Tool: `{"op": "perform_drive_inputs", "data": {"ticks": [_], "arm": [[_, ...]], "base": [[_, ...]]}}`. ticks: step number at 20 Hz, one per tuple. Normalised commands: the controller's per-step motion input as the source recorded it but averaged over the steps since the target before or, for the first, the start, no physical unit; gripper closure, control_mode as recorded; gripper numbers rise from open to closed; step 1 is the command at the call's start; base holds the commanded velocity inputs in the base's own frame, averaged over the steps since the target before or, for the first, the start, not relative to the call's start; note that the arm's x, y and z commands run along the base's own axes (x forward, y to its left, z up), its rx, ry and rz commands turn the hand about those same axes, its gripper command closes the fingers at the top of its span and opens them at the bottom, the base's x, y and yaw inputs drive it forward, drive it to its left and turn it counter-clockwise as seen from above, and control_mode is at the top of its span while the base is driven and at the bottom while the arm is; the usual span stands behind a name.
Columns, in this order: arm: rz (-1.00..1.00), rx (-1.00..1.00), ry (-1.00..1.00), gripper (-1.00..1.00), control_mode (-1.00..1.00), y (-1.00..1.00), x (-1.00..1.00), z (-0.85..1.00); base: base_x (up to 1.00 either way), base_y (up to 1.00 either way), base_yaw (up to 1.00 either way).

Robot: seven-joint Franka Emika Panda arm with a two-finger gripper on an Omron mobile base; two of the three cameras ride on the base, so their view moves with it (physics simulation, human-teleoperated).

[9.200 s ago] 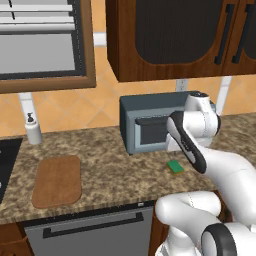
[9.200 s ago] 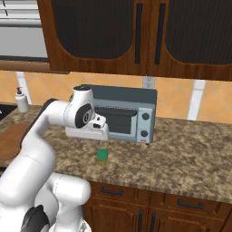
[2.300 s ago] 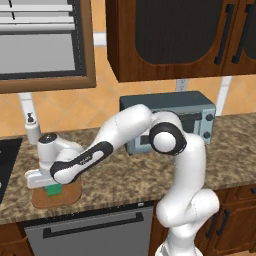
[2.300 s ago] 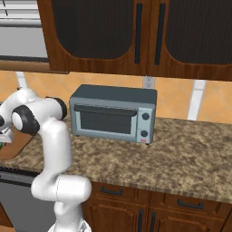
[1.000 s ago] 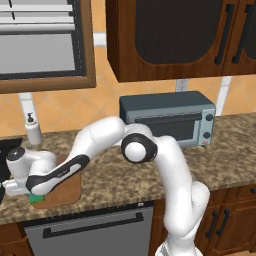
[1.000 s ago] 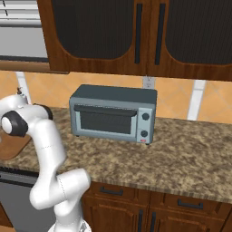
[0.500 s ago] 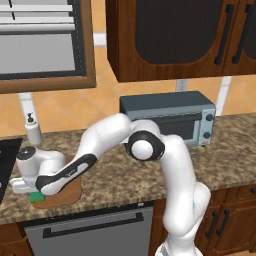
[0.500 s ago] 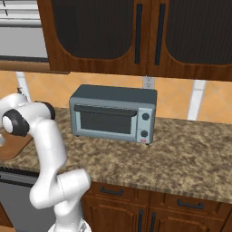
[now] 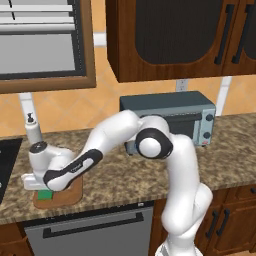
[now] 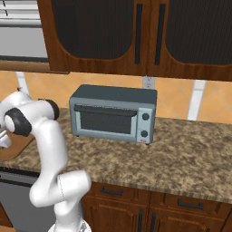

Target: Pick up the sponge from the counter and clean the cutting board by briefly scrubbing or pressing down on the cutting board. Once finished, release the sponge.

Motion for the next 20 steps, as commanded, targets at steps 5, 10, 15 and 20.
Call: {"op": "perform_drive_inputs", "data": {"ticks": [5,10,15,20], "arm": [[-0.01,0.0,0.06,1.0,-1.0,-0.89,0.0,-0.27],[0.0,0.0,0.0,1.0,-1.0,-0.79,-0.05,-0.42],[0.0,0.0,-0.02,1.0,-1.0,-0.92,-0.11,-0.56],[0.0,0.0,0.0,1.0,-1.0,-0.95,-0.03,-0.43]], "base": [[0.0,0.0,0.0],[0.0,0.0,0.0],[0.0,0.0,0.0],[0.0,0.0,0.0]]}}
